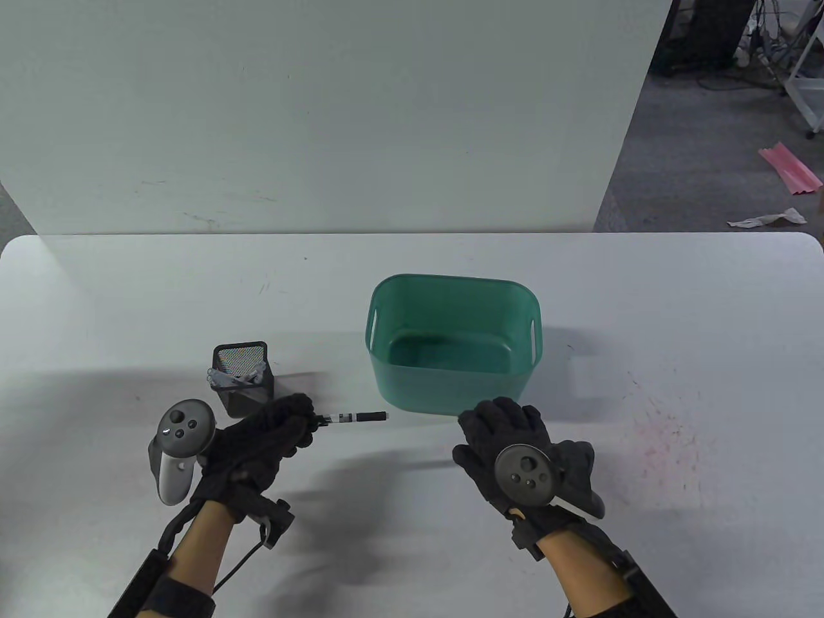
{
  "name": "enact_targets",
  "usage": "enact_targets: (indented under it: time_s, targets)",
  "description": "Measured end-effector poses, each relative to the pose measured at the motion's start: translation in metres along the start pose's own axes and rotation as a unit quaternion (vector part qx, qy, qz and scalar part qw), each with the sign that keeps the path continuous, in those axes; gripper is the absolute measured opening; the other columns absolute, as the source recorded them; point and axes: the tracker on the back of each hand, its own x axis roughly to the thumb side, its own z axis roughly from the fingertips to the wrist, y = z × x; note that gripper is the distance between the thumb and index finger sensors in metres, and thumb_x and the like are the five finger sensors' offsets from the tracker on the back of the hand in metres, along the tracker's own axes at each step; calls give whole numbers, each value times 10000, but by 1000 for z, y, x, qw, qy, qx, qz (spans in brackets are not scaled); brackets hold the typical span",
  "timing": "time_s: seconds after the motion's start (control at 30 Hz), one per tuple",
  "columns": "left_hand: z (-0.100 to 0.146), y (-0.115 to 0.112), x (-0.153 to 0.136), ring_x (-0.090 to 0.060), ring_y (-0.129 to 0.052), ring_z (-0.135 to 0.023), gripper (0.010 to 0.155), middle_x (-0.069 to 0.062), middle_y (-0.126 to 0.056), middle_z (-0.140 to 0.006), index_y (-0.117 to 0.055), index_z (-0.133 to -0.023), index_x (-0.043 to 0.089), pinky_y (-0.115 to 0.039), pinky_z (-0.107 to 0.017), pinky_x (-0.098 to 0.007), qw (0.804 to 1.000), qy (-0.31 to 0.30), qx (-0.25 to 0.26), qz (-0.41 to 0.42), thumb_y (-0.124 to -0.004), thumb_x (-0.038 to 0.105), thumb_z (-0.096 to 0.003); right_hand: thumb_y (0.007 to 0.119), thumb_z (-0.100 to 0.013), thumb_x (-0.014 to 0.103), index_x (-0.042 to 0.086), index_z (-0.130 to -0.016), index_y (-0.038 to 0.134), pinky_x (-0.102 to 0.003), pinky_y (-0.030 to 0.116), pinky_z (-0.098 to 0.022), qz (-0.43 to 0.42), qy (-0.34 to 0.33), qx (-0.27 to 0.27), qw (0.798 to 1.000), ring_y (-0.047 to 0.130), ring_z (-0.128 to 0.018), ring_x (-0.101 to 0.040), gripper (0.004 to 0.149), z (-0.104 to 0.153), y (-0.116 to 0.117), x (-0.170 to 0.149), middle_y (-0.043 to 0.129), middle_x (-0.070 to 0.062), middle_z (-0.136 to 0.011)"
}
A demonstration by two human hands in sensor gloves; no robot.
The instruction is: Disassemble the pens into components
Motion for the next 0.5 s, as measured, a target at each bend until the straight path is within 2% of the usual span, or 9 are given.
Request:
enact_targets:
  time_s: [0.13,0.3,0.4,0.5]
  targets:
    - [1,-1,9,-259,-1035,-713,426,-54,-930,-924,-742,-965,289,-850,-555,-546,1000,-2,12,-3,-788,372,-550,696,-614,505,187,-1058,642,-688,467,-726,-15,10,4,1000,587,-1029,-457,549,0,3,-5,634,-182,-1107]
    - [-4,-3,34,-236,-1011,-760,429,-17,-895,-962,-700,-988,319,-839,-593,-527,999,-3,26,-28,-762,401,-572,686,-616,513,193,-1070,627,-688,449,-729,-18,17,19,1000,569,-1038,-458,558,0,8,-9,608,-182,-1126]
    - [-12,-9,53,-223,-996,-791,431,-2,-873,-985,-677,-1000,333,-831,-616,-518,997,-14,42,-58,-748,412,-581,684,-616,518,200,-1082,608,-690,434,-730,-20,13,28,999,546,-1047,-462,569,-1,12,-7,583,-185,-1141]
    - [-26,-17,71,-221,-984,-821,430,19,-862,-1003,-669,-1005,348,-821,-633,-521,997,-15,34,-68,-740,417,-587,679,-617,525,207,-1094,588,-693,426,-729,-15,7,37,999,530,-1054,-460,580,0,14,-5,568,-184,-1151]
